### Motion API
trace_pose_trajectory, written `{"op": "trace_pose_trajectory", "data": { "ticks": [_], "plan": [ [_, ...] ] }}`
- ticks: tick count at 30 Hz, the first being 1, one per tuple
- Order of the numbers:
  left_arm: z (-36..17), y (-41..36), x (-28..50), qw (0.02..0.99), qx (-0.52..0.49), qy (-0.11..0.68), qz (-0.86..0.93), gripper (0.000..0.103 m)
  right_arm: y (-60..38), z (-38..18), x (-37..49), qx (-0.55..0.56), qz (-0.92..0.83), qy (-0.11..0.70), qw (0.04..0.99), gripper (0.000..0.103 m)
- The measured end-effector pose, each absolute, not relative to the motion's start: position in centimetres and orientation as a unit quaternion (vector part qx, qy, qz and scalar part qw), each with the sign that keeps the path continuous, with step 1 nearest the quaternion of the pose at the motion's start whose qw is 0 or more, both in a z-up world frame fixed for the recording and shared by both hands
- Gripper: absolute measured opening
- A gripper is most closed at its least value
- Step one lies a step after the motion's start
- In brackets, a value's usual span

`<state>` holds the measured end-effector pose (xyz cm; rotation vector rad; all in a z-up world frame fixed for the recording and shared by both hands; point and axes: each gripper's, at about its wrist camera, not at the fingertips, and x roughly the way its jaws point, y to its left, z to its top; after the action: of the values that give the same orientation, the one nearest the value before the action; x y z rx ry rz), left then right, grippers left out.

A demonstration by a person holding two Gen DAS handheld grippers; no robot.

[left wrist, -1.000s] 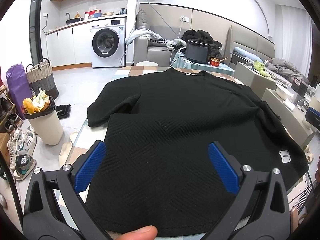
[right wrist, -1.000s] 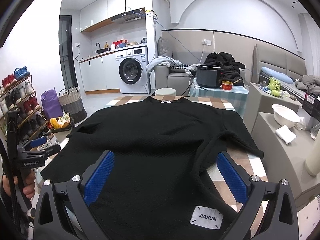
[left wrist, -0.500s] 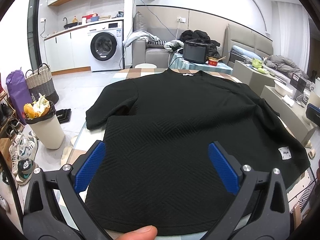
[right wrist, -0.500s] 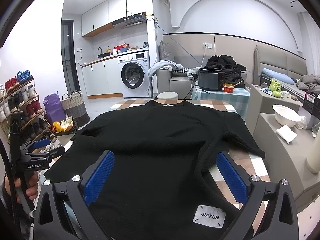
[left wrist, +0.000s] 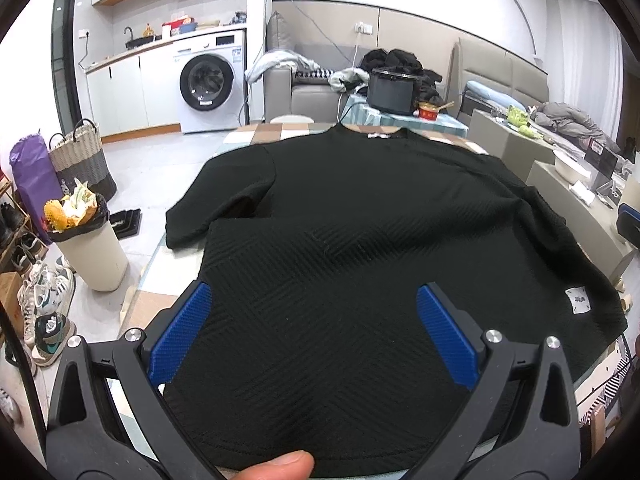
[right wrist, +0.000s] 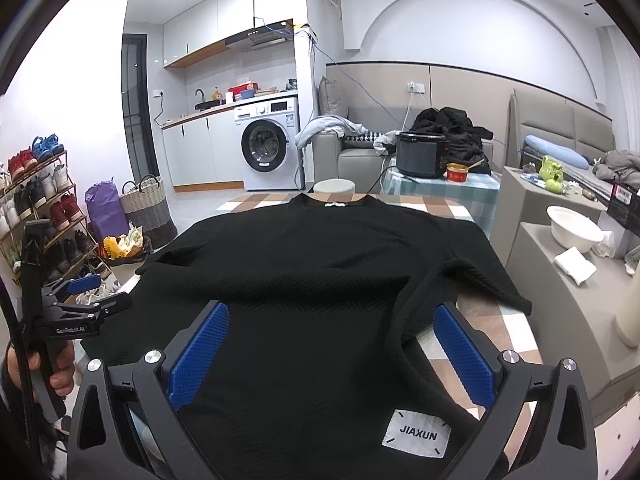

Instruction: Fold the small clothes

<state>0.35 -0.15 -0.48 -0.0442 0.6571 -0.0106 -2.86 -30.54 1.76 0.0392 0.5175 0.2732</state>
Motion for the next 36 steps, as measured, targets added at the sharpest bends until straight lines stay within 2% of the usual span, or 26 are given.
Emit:
{"op": "trace_pose_trajectory", "data": {
  "ticks": [11, 22, 33, 36],
  "plan": [
    [-1.3, -0.2, 3.9, 0.944, -0.004, 0.330, -0.002, 0.102, -30.9, 1.7, -0.3, 0.050, 0.136, 0.234, 0.961, 0.103],
    [0.1, 2.3, 7.7, 0.945, -0.016, 0.327, 0.005, 0.102, -30.9, 2.0, 3.2, 0.018, 0.088, 0.264, 0.960, 0.103],
    [0.1, 6.4, 12.3, 0.941, -0.035, 0.335, 0.033, 0.102, -37.8, 0.3, 8.6, 0.158, 0.050, 0.343, 0.924, 0.103],
    [-0.6, 8.0, 13.5, 0.937, -0.052, 0.343, 0.038, 0.102, -40.9, -0.8, 10.7, 0.236, 0.036, 0.363, 0.901, 0.103]
  ]
}}
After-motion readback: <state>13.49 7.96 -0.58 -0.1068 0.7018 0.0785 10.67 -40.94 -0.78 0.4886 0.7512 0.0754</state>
